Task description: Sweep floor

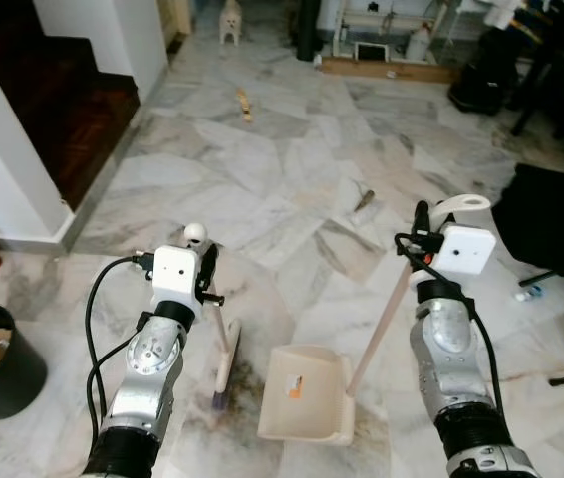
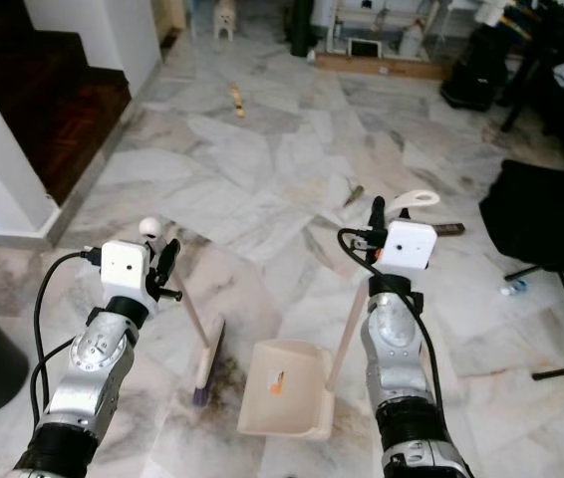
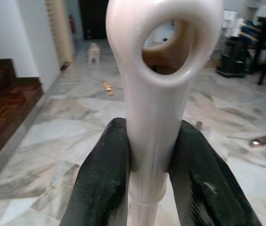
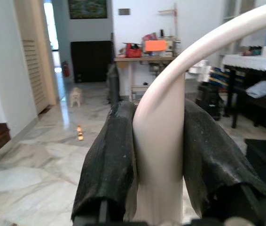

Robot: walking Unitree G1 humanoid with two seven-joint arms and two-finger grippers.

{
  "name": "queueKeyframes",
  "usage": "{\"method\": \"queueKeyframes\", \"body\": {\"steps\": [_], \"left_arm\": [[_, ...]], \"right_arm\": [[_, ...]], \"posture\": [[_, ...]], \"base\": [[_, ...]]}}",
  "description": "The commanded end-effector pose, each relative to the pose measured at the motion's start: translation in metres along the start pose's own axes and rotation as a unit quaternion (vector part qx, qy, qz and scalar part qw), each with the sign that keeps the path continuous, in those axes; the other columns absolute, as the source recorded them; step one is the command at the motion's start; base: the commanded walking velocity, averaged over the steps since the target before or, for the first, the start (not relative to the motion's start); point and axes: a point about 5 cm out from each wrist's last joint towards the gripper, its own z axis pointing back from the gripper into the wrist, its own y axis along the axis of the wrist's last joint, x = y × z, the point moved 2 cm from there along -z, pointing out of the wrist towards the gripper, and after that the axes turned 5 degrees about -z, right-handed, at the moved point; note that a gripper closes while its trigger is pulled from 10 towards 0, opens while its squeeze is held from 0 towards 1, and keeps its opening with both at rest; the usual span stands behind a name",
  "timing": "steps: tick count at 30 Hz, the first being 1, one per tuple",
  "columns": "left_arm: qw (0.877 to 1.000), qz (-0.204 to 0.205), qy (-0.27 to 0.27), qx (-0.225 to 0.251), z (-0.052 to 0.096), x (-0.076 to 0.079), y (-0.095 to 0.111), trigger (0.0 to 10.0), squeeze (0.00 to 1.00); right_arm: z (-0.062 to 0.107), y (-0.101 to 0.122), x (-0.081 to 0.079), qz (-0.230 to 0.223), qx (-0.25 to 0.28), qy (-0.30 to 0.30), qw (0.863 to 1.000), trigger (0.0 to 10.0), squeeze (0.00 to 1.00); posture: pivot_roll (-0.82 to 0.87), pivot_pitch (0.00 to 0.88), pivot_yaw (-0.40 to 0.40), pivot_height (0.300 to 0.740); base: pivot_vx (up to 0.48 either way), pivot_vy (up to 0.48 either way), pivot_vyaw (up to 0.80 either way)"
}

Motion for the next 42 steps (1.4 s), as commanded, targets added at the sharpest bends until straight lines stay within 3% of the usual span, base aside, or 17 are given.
{"method": "queueKeyframes", "body": {"steps": [1, 22, 36, 42], "left_arm": [[1.0, -0.007, 0.005, 0.014, -0.004, -0.004, 0.006, 10.0, 0.0], [1.0, -0.008, 0.001, 0.018, -0.004, -0.002, 0.006, 10.0, 0.0], [1.0, -0.01, -0.001, 0.014, -0.016, -0.012, 0.005, 10.0, 0.0], [1.0, -0.002, 0.002, 0.022, -0.024, -0.005, 0.008, 10.0, 0.0]], "right_arm": [[-0.004, 0.008, -0.005, -0.006, 0.019, 0.006, 1.0, 10.0, 0.0], [-0.003, 0.007, -0.006, -0.01, 0.023, 0.011, 1.0, 10.0, 0.0], [0.009, -0.007, -0.004, -0.008, 0.006, -0.005, 1.0, 10.0, 0.0], [0.007, 0.0, 0.002, 0.0, 0.021, 0.002, 1.0, 10.0, 0.0]], "posture": [[0.11, 0.1, -0.042, 0.74], [0.13, 0.033, -0.043, 0.74], [0.12, 0.0, 0.007, 0.74], [0.1, 0.0, -0.015, 0.74]], "base": [[0.27, 0.0, 0.0], [0.303, 0.0, 0.0], [0.314, 0.0, 0.0], [0.316, 0.0, 0.0]]}}
